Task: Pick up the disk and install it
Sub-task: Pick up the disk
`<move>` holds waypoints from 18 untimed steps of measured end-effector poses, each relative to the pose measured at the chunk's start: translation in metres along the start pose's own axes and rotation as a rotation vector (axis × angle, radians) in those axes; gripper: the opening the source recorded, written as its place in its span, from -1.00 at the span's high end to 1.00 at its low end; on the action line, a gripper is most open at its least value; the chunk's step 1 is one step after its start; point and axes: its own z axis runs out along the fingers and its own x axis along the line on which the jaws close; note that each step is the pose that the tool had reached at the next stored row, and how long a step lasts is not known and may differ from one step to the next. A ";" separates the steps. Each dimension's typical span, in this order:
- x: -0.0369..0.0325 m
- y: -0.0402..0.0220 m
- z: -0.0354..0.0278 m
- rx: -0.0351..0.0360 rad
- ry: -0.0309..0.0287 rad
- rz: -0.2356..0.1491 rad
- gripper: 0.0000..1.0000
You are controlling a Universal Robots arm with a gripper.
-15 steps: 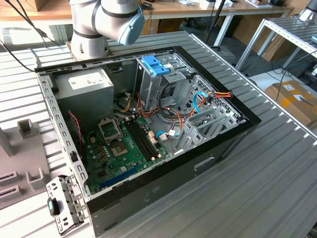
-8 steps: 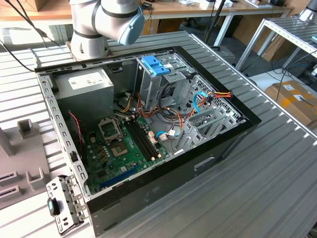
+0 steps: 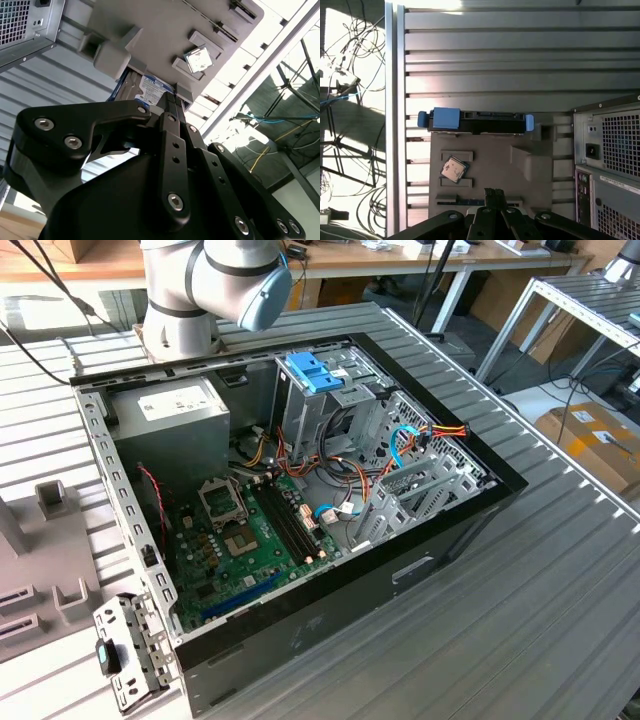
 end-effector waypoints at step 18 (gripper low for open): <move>0.0000 0.0000 0.0000 -0.0011 0.0020 -0.046 0.79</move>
